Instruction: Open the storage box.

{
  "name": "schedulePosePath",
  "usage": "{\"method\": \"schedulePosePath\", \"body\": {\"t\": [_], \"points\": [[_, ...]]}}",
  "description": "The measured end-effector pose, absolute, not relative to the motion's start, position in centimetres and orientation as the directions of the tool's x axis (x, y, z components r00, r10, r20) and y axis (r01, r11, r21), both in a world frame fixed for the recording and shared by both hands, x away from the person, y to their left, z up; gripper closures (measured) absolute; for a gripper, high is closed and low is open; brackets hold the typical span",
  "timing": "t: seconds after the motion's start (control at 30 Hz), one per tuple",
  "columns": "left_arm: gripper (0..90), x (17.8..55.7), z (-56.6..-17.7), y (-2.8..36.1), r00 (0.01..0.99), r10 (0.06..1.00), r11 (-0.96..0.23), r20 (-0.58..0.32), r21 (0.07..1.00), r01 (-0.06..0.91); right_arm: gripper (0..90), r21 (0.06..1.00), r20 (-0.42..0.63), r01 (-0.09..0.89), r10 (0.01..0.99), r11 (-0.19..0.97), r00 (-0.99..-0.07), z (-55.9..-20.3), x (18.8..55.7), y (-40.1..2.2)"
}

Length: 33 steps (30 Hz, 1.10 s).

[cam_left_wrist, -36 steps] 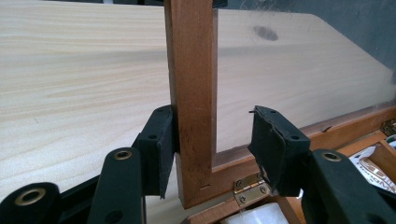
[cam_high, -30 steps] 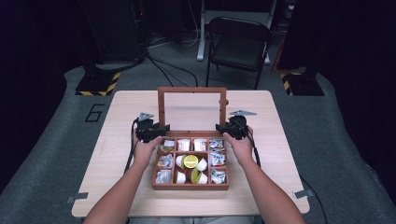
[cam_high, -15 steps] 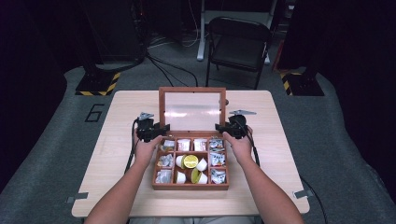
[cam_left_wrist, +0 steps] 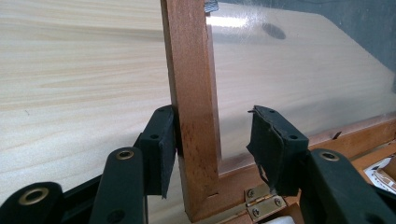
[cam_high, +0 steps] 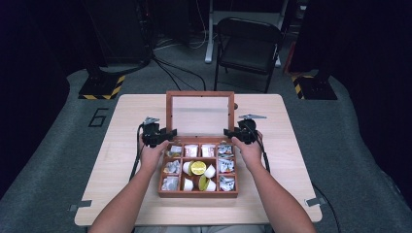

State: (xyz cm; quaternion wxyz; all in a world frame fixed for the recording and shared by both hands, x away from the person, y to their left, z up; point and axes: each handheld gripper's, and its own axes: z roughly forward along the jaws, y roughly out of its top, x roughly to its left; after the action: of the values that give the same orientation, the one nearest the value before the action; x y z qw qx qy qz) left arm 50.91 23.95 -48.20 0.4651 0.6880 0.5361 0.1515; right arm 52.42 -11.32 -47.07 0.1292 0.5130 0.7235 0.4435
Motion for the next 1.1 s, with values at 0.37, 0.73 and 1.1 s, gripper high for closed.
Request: {"method": "schedulePosePath", "body": {"t": [0.37, 0.73, 1.1], "points": [[50.3, 51.2, -48.28, 23.96, 0.367, 0.876, 0.024, -0.313, 0.788, 0.615, 51.8, 0.764, 0.281, 0.642, 0.86, 0.067, -0.425, -47.2, 52.55, -11.27], [48.5, 51.49, -48.57, 23.71, 0.326, 0.873, 0.082, -0.363, 0.768, 0.635, 49.5, 0.746, 0.315, 0.666, 0.868, 0.023, -0.383, -47.45, 52.84, -11.02], [48.2, 51.63, -49.09, 23.78, 0.304, 0.864, 0.125, -0.402, 0.756, 0.643, 48.1, 0.736, 0.352, 0.676, 0.873, -0.034, -0.339, -47.95, 52.92, -10.82]]}}
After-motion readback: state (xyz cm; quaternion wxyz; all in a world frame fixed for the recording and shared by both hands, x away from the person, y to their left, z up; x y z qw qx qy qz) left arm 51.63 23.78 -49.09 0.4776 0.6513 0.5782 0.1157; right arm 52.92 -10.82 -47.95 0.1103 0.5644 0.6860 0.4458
